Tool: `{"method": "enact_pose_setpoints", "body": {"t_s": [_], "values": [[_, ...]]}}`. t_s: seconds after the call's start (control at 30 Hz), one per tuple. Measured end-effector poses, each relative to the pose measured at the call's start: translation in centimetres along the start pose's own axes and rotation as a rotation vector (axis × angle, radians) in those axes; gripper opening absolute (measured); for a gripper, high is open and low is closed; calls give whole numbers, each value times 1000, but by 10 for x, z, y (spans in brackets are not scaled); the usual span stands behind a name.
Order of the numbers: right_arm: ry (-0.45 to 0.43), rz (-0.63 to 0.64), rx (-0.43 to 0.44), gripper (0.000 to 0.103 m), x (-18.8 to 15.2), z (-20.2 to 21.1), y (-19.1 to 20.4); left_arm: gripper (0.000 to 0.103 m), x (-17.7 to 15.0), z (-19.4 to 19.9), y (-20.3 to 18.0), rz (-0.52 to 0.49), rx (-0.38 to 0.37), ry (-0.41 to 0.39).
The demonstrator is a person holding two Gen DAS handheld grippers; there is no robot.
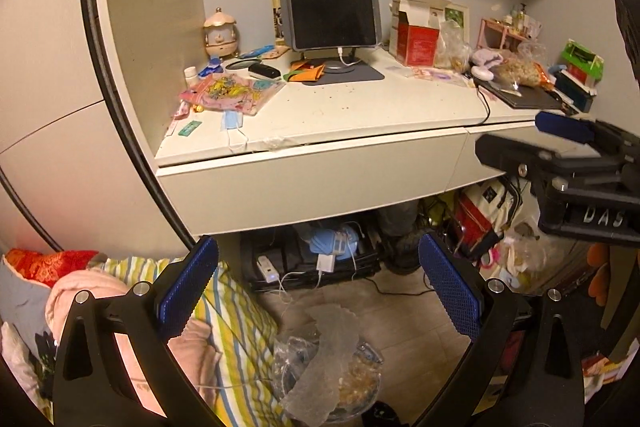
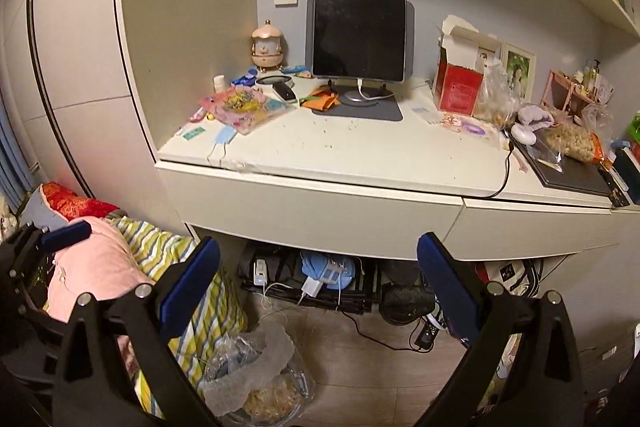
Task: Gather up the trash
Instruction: 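Raise the right tool back up toward the desk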
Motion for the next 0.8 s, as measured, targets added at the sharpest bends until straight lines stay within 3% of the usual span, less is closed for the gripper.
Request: {"method": "enact_pose_setpoints", "body": {"t_s": [0.2,0.8], "values": [[9,-22,-26,96,4,13,20,97,-9,5,16,-27,-12,31],[-6,-64,-71,96,15,21,52,97,3,23,56,-72,-41,-11]]}}
Point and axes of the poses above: each gripper's, at about its wrist camera, not at the fingertips, and z roughly against the way its jaws point, y to its left, x to its top, the point moved 3 cm from there along -z, roughly the way its jaws point, and after that the axes turned 9 degrees about -x, right-handed, at the moved point
